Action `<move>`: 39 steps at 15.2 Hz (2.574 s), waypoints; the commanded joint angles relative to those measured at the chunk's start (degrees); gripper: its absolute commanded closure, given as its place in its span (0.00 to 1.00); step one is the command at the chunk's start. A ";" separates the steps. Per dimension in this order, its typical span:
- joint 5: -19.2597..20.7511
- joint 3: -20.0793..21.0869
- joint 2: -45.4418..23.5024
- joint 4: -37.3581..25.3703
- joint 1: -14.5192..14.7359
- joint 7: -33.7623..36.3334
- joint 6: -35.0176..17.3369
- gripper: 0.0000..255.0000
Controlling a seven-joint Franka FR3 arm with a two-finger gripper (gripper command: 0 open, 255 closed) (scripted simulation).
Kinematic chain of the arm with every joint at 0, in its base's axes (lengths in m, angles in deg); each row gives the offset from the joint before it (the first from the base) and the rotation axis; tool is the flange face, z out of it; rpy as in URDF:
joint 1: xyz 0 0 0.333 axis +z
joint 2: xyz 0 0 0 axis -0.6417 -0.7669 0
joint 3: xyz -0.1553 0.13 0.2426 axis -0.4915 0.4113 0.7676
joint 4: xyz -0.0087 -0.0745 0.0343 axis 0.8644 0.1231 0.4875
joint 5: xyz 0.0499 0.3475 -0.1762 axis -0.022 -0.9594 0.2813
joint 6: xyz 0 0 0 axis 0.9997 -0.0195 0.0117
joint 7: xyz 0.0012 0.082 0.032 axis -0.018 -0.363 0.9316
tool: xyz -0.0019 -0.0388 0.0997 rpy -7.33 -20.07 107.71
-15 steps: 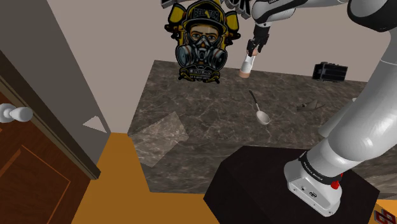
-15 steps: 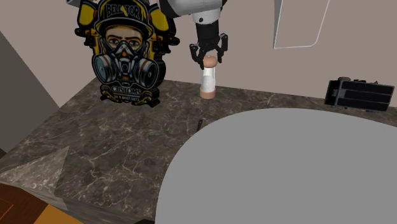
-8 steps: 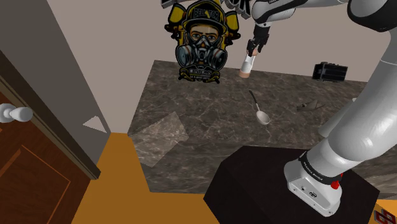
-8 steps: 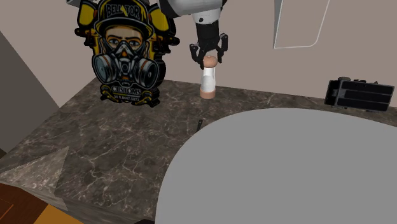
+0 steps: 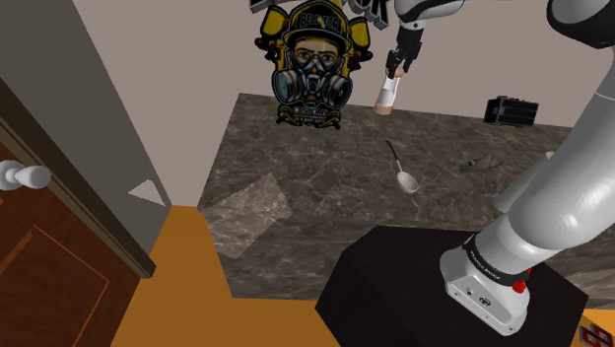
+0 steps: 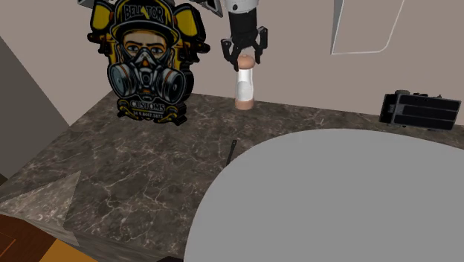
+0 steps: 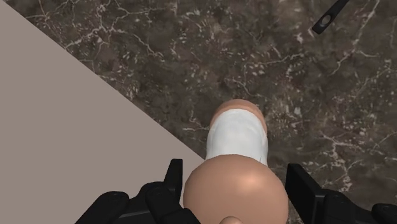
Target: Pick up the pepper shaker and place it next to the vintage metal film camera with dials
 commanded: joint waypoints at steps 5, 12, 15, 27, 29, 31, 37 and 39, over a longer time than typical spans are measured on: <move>-0.03 -0.04 0.84 -3.55 0.02 -0.45 4.35 1.00; -0.08 -0.07 1.48 -8.06 0.03 -1.00 9.46 1.00; -0.14 -0.09 1.56 -10.26 0.01 -1.25 11.72 1.00; -0.55 -0.18 0.48 -21.01 -0.24 -2.46 21.34 1.00; -0.65 -0.20 0.04 -23.19 -0.33 -2.69 23.07 1.00; -0.78 -0.23 -0.49 -25.51 -0.43 -2.94 24.85 1.00; -1.26 -0.32 -2.77 -33.58 -0.89 -3.77 30.61 1.00; -1.48 -0.36 -3.83 -36.77 -1.11 -4.08 32.74 1.00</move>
